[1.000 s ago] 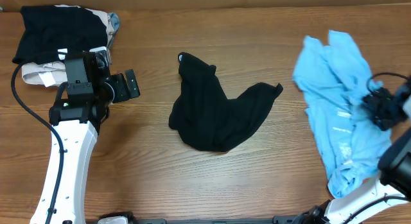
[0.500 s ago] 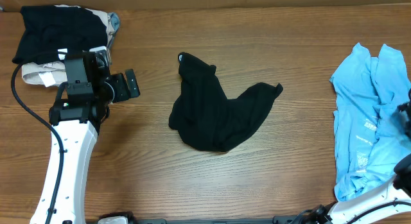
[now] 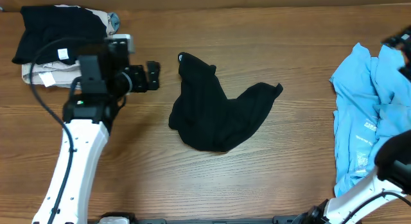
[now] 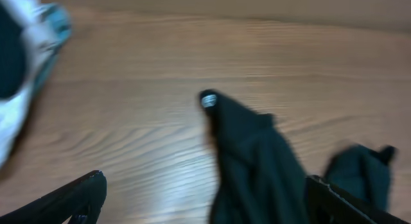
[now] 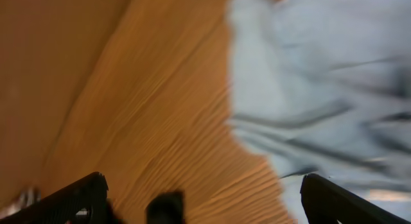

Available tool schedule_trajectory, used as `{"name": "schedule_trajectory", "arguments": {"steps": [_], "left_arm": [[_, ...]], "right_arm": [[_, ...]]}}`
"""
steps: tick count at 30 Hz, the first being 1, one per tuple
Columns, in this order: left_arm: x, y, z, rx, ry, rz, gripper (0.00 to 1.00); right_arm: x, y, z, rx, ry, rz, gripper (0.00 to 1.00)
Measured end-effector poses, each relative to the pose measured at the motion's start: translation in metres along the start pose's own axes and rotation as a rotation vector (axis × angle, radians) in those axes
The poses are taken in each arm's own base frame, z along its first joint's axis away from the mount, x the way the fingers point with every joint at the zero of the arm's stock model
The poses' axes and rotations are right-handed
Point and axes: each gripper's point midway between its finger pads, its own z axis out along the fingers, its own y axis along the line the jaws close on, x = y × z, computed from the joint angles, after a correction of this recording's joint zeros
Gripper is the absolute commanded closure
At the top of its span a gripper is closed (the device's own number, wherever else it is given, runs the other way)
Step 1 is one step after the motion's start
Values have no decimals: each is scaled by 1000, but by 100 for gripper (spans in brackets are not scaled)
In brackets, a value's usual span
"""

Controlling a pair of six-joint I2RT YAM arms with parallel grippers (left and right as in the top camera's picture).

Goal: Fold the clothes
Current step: 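Grasp the top corner of the black shirt with the left gripper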

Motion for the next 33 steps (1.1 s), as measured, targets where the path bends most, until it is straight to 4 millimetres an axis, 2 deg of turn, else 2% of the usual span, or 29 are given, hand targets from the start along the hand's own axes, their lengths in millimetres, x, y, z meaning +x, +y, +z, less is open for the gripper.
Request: {"name": "schedule_trajectory", "arguments": {"steps": [2, 4, 6, 9, 12, 17, 21, 25, 27, 31, 33], "left_arm": [[-8, -22, 4, 38, -8, 42, 0], [-18, -42, 10, 73, -15, 85, 0], [-27, -61, 24, 100, -12, 123, 0], [-29, -69, 48, 107, 16, 135, 0], [-21, -66, 82, 95, 68, 131, 2], [7, -52, 132, 70, 170, 116, 3], [32, -43, 158, 58, 239, 123, 4], [54, -38, 174, 60, 295, 117, 7], [62, -38, 180, 69, 315, 112, 12], [69, -39, 187, 87, 328, 111, 48], [73, -40, 190, 96, 336, 119, 51]], "right_arm": [[19, 27, 9, -20, 53, -53, 0], [35, 44, 17, -26, 100, -88, 0], [53, 64, 24, -37, 144, -130, 0], [71, 79, 30, -44, 187, -165, 0], [81, 86, 32, -43, 214, -179, 0], [90, 86, 38, -28, 239, -197, 0], [105, 77, 56, 30, 275, -223, 0], [120, 72, 76, 62, 303, -254, 3], [126, 70, 82, 72, 314, -261, 4], [129, 66, 89, 81, 322, -263, 7], [131, 63, 91, 87, 326, -260, 7]]}}
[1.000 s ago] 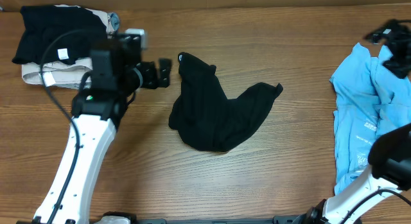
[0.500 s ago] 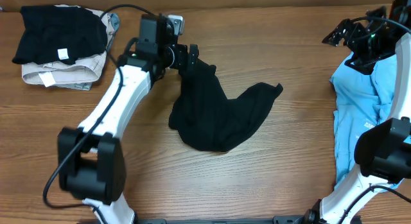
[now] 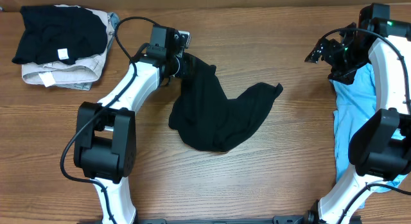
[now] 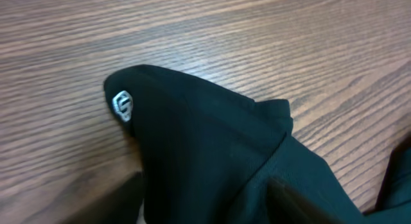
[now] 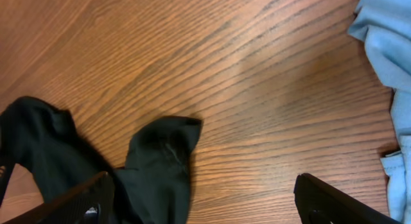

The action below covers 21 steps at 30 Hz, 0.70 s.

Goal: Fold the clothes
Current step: 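Grasp the top corner of the black shirt with the left gripper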

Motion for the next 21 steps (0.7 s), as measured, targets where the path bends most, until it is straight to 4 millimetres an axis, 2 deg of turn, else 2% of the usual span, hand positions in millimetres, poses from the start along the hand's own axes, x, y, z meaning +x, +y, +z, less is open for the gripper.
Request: {"name": "schedule_trajectory", "arguments": {"steps": [6, 10, 12, 13, 21], "left_arm": [[12, -9, 16, -2, 36, 26, 56], [18, -8, 23, -34, 53, 35, 73], [18, -5, 23, -47, 52, 32, 92], [17, -4, 23, -55, 49, 37, 96], [14, 17, 15, -188, 70, 38, 96]], "right_arm": [[1, -2, 2, 3, 5, 2, 7], [1, -2, 2, 3, 5, 2, 7], [2, -2, 2, 4, 6, 3, 7], [2, -2, 2, 3, 6, 2, 7], [3, 0, 3, 5, 12, -13, 5]]}}
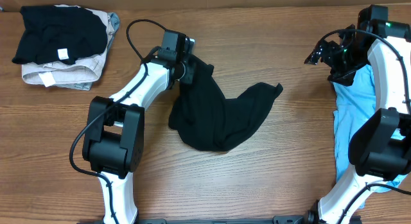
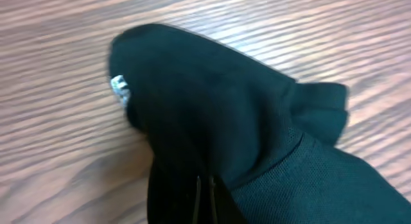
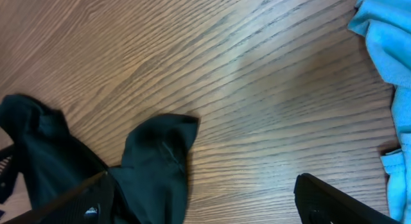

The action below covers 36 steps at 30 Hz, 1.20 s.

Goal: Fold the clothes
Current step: 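Grasp the top corner of the black shirt with the left gripper, then grasp the right end of the black shirt with the right gripper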

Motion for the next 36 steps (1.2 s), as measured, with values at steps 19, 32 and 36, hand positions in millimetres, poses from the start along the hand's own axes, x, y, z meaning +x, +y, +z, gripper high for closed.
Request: {"name": "schedule_trajectory", "arguments": {"steps": [19, 32, 36], "left_arm": [[-129, 8, -201, -114, -289, 22, 96], [-116, 9, -196, -113, -230, 24, 96], [-114, 9, -196, -113, -225, 24, 96]], "right_arm": [[36, 32, 56, -20, 84, -133, 19], [70, 28, 132, 21, 77, -104, 76], [65, 27, 132, 33, 54, -88, 96]]}}
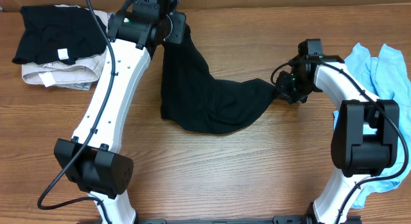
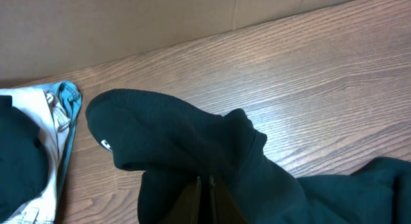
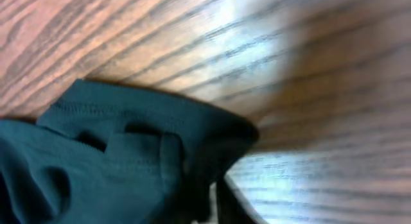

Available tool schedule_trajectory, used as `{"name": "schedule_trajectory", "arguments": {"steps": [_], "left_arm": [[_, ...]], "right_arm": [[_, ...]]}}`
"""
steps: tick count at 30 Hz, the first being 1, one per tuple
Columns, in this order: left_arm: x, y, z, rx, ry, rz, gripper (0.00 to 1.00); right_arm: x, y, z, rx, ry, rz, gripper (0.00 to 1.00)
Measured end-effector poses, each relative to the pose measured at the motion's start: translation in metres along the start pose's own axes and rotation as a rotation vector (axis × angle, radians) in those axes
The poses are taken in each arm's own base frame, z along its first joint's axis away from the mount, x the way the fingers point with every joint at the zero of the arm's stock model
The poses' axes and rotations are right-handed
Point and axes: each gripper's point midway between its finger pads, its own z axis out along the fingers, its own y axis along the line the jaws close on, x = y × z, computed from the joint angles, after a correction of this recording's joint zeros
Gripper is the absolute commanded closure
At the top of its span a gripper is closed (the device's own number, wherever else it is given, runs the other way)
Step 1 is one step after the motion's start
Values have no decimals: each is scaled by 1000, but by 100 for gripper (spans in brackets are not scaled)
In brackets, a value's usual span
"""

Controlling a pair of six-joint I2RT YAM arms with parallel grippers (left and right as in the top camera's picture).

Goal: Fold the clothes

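A black garment lies bunched mid-table, with its upper left corner lifted off the wood. My left gripper is shut on that raised corner; in the left wrist view the cloth drapes over the closed left gripper. At the garment's right tip, my right gripper sits low on the table, shut on the cloth. The right wrist view shows the hemmed edge running into the right gripper.
A stack of folded clothes, black on top of beige, lies at the back left, and its edge shows in the left wrist view. A crumpled light blue garment lies along the right edge.
My left gripper has raised the black garment's corner and carried it toward the back. My right gripper, open near the blue clothes before, is now down at the garment's right tip and shut on it.
At first my left gripper stood open left of the black garment and the right arm was at the right edge. Then the left reached the garment's top corner and shut on it. Now both grippers hold the garment, left corner lifted.
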Motion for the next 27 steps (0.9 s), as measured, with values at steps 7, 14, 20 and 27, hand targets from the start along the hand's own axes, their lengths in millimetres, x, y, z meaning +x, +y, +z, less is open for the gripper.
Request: {"name": "schedule_trajectory", "arguments": {"steps": [7, 14, 20, 27], "left_arm": [[5, 1, 0, -6, 19, 1, 96], [-2, 21, -27, -81, 28, -11, 96], [-25, 40, -100, -120, -76, -36, 96], [-40, 51, -207, -142, -280, -77, 96]], "right_arm": [[0, -2, -1, 8, 2, 20, 96], [0, -5, -54, -34, -6, 72, 96], [-4, 9, -200, -113, -307, 24, 96], [47, 6, -314, -143, -576, -8, 96]]}}
